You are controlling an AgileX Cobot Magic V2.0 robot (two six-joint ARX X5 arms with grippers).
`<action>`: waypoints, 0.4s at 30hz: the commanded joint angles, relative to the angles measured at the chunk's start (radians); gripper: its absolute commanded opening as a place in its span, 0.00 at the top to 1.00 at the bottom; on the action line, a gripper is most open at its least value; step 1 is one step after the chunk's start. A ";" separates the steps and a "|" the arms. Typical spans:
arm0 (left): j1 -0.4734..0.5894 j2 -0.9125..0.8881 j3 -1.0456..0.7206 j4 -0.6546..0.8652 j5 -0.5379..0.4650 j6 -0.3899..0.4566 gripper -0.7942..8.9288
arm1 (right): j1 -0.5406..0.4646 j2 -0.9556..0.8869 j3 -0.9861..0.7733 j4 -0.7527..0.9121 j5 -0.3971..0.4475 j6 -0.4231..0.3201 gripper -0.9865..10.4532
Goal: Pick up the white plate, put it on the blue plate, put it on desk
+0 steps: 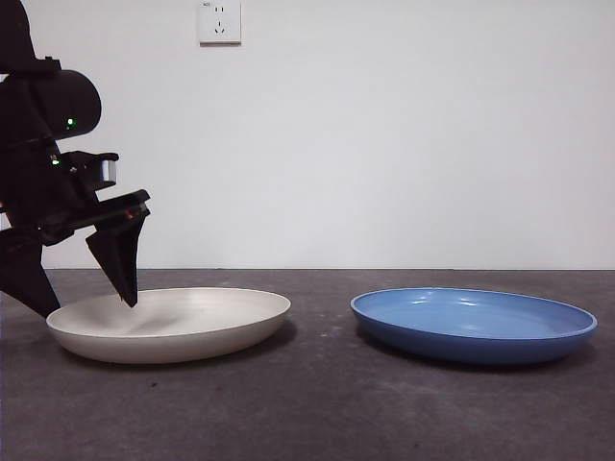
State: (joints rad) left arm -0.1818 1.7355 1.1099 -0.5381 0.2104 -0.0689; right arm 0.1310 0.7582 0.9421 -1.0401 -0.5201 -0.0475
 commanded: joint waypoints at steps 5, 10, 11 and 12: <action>-0.002 0.027 0.024 0.010 -0.008 0.000 0.61 | 0.004 0.005 0.020 0.008 0.001 0.007 0.53; -0.002 0.027 0.024 0.000 -0.034 -0.008 0.75 | 0.004 0.005 0.020 0.008 0.000 0.007 0.53; -0.002 0.027 0.024 -0.004 -0.047 -0.013 0.77 | 0.004 0.005 0.020 0.008 0.000 0.007 0.53; -0.002 0.027 0.024 -0.008 -0.060 -0.016 0.77 | 0.004 0.005 0.020 0.008 0.000 0.007 0.53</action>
State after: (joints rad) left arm -0.1818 1.7393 1.1103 -0.5465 0.1581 -0.0734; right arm 0.1310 0.7582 0.9421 -1.0401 -0.5201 -0.0475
